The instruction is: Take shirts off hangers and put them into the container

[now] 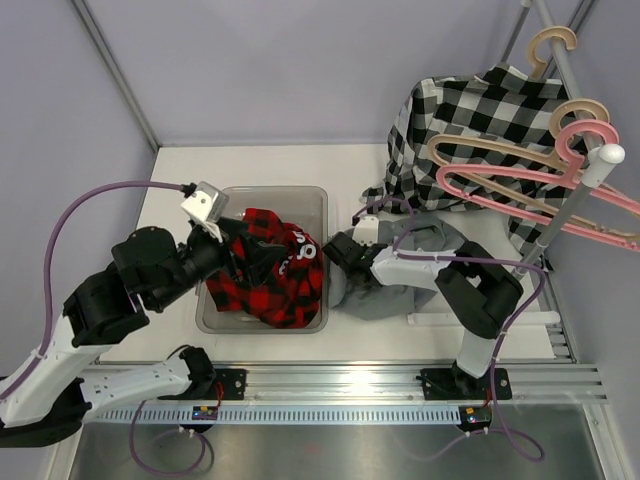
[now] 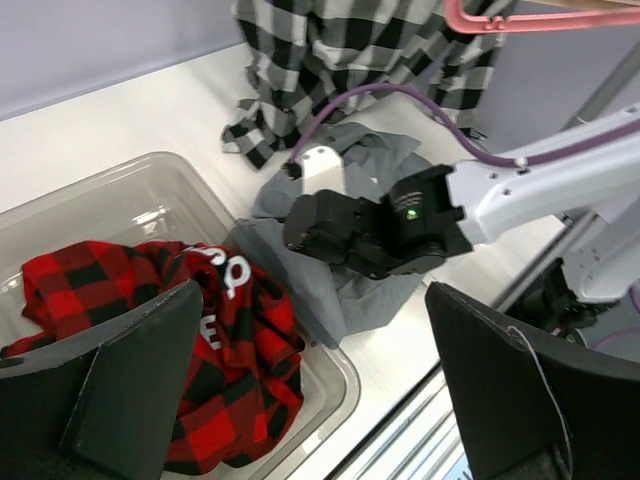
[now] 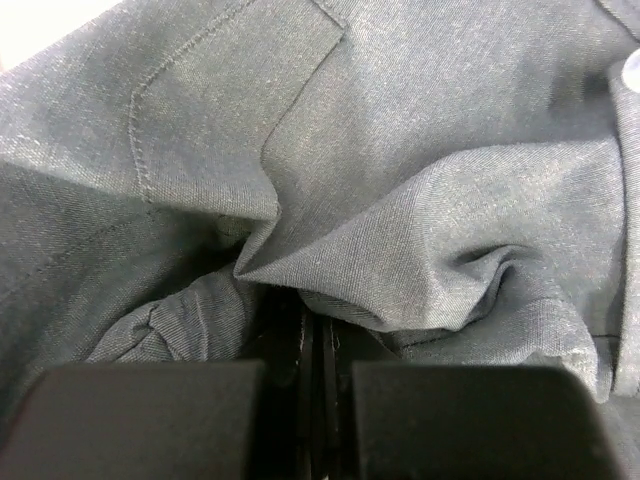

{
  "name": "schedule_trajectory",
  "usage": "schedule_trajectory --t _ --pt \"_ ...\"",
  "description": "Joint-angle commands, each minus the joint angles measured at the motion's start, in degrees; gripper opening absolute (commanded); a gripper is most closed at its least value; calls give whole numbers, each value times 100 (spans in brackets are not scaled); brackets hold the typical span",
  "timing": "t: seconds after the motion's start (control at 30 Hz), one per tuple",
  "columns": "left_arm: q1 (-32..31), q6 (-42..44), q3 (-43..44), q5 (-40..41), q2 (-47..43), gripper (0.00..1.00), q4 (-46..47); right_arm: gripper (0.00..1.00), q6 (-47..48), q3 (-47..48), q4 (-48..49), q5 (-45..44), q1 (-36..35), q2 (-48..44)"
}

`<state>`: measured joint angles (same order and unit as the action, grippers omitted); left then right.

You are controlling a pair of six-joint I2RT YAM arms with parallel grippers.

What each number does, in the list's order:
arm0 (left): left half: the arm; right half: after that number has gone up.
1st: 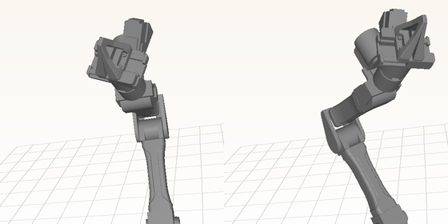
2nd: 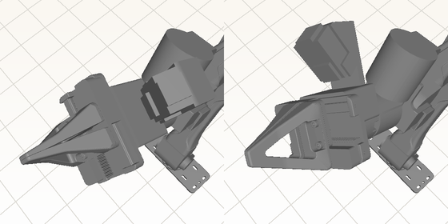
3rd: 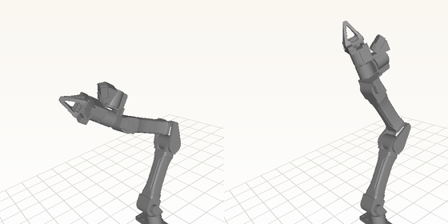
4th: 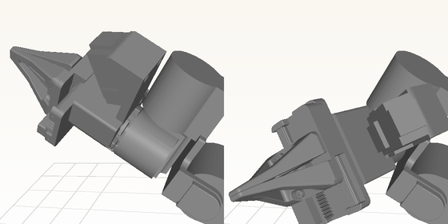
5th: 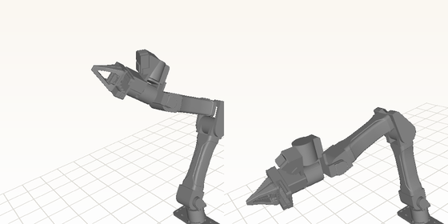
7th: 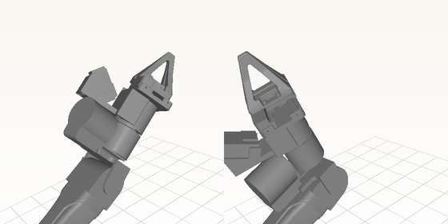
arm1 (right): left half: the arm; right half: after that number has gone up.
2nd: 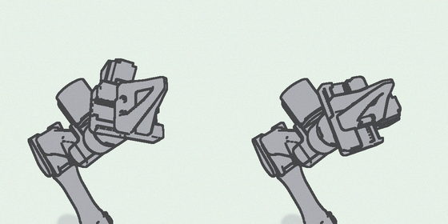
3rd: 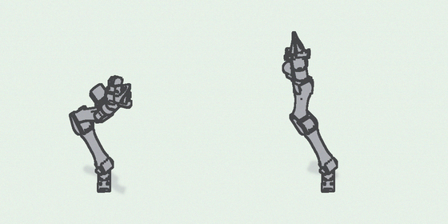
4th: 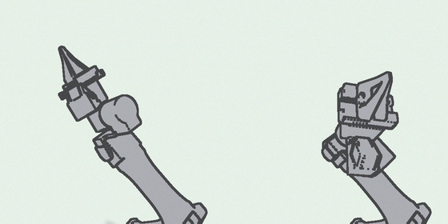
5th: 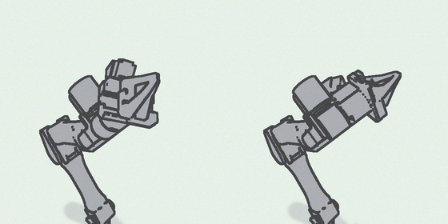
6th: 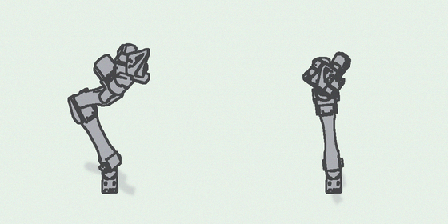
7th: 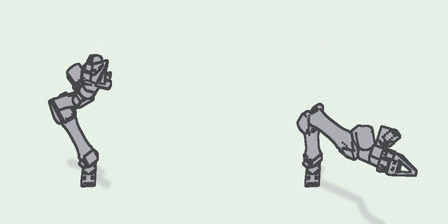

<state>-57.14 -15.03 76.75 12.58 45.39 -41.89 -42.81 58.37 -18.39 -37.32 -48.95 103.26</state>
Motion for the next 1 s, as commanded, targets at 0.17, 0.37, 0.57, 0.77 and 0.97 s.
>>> schedule_trajectory --t 0.17,0.37,0.57,0.77,0.97 --pt "2 -553 -143 1765 -118 99 -442 0 746 1052 -1508 -1698 -141 -1490" --pt "2 -1449 -336 2442 -109 99 -873 0 3151 2599 -335 -1316 -185 -2432" --pt "212 -2118 -705 2487 -48 99 -1330 0 4509 5090 -366 1408 -194 -1908" --pt "336 -2075 -1285 1785 -914 99 -981 0 4851 8900 -2095 3744 -194 -283" --pt "336 -1310 -2550 -369 -2314 99 1443 0 5089 9427 -2039 5521 -159 319"
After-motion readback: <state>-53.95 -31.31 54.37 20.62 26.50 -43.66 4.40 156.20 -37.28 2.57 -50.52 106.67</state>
